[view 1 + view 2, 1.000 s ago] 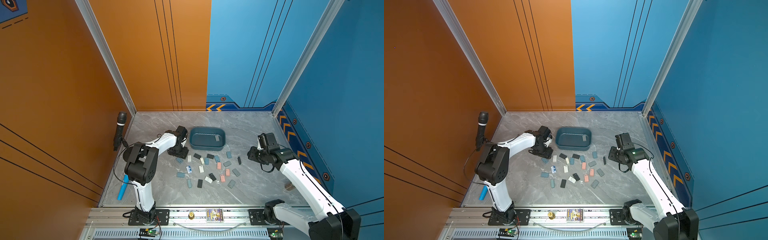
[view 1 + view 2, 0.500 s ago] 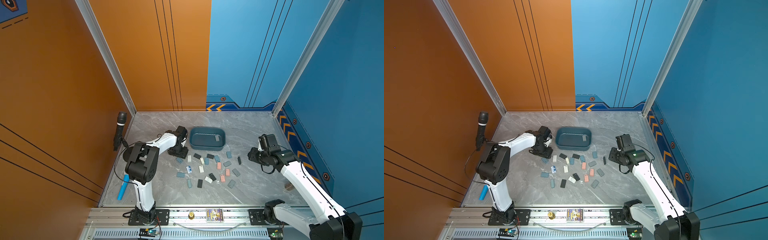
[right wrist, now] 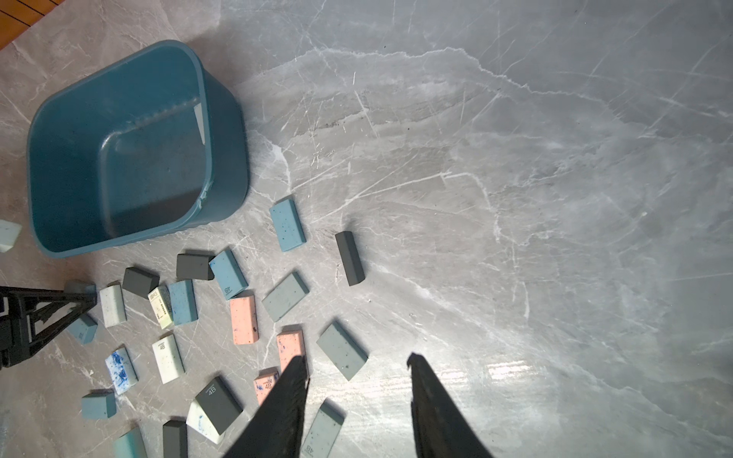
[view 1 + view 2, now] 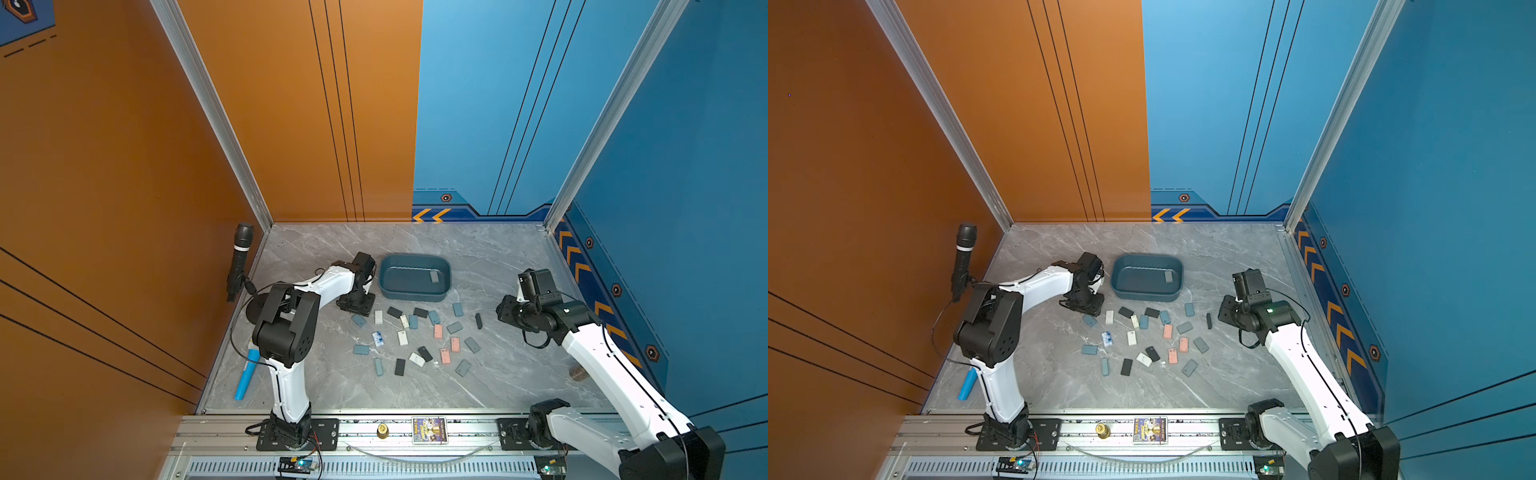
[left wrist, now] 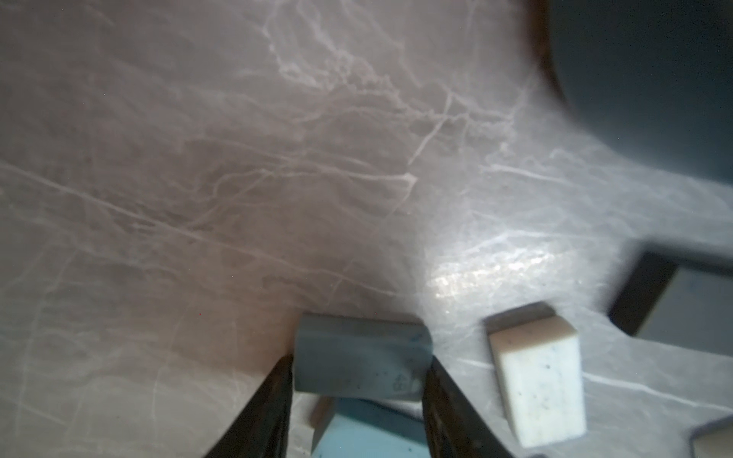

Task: Put the eraser in the storage box
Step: Pick up the eraser from the center of the board.

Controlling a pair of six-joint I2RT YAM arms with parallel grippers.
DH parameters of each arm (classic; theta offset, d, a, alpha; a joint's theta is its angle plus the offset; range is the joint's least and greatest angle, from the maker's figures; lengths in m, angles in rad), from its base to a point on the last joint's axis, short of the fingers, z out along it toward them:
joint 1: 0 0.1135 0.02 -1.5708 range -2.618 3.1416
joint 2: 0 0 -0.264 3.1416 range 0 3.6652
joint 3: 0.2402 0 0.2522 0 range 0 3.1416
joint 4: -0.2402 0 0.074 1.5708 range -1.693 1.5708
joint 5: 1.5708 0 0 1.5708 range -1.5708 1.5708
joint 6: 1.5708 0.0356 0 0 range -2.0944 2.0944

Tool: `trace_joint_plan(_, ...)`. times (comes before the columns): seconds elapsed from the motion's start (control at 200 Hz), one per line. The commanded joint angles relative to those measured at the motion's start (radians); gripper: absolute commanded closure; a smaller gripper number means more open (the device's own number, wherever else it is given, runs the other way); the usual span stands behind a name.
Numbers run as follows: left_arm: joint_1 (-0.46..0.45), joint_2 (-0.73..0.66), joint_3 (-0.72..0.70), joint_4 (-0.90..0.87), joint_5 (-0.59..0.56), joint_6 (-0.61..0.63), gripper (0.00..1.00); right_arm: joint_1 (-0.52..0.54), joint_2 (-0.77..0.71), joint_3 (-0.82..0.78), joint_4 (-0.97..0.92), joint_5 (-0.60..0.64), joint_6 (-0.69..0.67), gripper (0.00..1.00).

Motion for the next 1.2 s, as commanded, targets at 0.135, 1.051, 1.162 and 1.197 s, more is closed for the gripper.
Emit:
trace_joint_plan(0.135,-0.009,0.01,0.008,0.002,-0.017,-0.005,0.56,-0.014,-0.015,-0.01,0.008,-0.016,0.015,0.56)
trace_joint_plan(1.051,-0.011,-0.094,-0.002,-0.001,0.006,-0.029,0.57,-0.015,-0.006,-0.005,0.01,-0.031,0.016,0.56)
trace_joint_plan(1.162,-0.011,-0.121,0.001,-0.008,0.006,-0.034,0.57,-0.014,-0.005,-0.004,0.01,-0.031,0.016,0.56)
trace_joint_plan(1.197,-0.011,-0.133,0.002,-0.009,0.004,-0.036,0.57,-0.015,-0.005,-0.004,0.011,-0.033,0.017,0.55)
